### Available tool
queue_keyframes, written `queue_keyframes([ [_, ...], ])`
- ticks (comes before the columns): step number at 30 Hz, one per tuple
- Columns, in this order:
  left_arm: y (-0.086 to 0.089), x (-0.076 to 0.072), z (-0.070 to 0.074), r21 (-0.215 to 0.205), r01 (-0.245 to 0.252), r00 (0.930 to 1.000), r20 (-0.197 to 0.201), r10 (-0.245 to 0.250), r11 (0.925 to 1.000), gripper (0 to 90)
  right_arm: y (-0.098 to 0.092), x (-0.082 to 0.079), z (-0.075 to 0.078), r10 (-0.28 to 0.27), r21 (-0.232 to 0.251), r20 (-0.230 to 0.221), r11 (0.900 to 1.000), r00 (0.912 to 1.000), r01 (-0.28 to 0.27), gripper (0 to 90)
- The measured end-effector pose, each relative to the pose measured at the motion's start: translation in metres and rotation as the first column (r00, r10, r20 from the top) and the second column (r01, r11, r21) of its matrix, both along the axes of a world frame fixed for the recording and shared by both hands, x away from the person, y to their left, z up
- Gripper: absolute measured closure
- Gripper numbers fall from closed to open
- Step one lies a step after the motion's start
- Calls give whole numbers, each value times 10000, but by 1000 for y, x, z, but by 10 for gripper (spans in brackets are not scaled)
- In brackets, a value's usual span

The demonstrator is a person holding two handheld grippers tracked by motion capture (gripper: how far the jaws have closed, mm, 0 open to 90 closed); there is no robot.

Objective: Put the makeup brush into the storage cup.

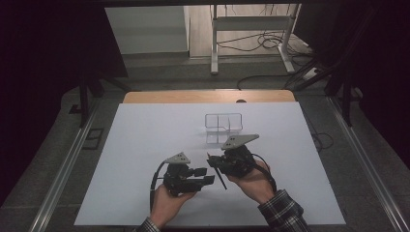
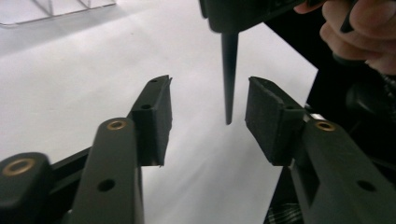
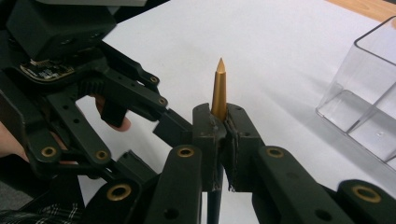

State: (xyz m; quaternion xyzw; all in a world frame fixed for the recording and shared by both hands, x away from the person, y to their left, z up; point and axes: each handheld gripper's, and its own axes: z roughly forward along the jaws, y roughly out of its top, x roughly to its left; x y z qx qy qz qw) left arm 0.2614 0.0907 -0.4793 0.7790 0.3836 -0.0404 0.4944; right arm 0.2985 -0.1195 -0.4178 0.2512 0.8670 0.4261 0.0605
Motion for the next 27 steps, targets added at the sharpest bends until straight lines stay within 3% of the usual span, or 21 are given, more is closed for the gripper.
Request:
queue_keyframes([
  [6, 6, -3, 2, 583, -137, 9993, 362, 116, 9982, 424, -2, 0, 2, -44, -40, 169, 10000, 9998, 45, 832],
  [10, 9, -6, 3, 1219, -313, 9968, 774, 219, 9920, 385, -4, 1, 3, -120, -9, 216, 9999, 9997, 121, 831],
  [24, 16, -16, 2, 2077, -645, 9885, 1471, 340, 9761, 248, -8, 3, 5, -177, 8, 333, 9998, 9993, 177, 831],
  [27, 19, -18, 0, 2270, -628, 9887, 1471, 295, 9719, 226, -8, 3, 6, -171, -36, 398, 9998, 9991, 172, 830],
])
